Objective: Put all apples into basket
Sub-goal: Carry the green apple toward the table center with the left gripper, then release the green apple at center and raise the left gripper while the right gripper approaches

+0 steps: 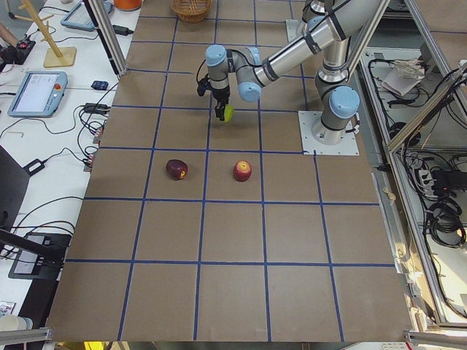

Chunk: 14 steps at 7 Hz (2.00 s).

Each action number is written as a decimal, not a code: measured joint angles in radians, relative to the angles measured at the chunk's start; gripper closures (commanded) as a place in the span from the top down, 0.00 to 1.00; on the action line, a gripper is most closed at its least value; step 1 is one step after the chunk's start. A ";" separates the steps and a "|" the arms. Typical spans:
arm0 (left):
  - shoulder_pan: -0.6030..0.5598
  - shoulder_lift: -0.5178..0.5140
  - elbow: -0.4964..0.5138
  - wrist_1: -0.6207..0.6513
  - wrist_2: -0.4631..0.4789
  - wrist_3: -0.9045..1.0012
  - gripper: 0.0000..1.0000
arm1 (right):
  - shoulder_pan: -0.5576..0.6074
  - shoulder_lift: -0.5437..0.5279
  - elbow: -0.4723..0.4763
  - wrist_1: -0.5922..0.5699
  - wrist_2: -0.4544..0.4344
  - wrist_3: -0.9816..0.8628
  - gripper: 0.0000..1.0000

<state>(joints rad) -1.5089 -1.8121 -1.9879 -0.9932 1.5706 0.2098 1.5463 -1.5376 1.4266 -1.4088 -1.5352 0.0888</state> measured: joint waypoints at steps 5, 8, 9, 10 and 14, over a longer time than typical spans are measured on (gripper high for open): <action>-0.361 -0.246 0.259 0.077 -0.224 -0.694 0.98 | -0.002 0.061 0.001 -0.010 -0.001 -0.002 1.00; -0.379 -0.301 0.311 0.103 -0.239 -0.727 1.00 | -0.003 0.163 -0.001 -0.104 0.006 0.009 1.00; -0.356 -0.281 0.320 0.048 -0.240 -0.719 1.00 | 0.000 0.191 -0.001 -0.134 0.011 0.011 1.00; -0.311 -0.249 0.349 -0.083 -0.242 -0.715 1.00 | 0.008 0.218 -0.002 -0.167 0.014 0.021 1.00; -0.016 -0.120 0.519 -0.631 -0.200 -0.404 1.00 | 0.142 0.354 -0.003 -0.348 0.048 0.185 1.00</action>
<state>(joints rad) -1.5245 -1.9324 -1.4691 -1.6242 1.3705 -0.1942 1.6887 -1.1837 1.4236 -1.7572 -1.4875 0.2736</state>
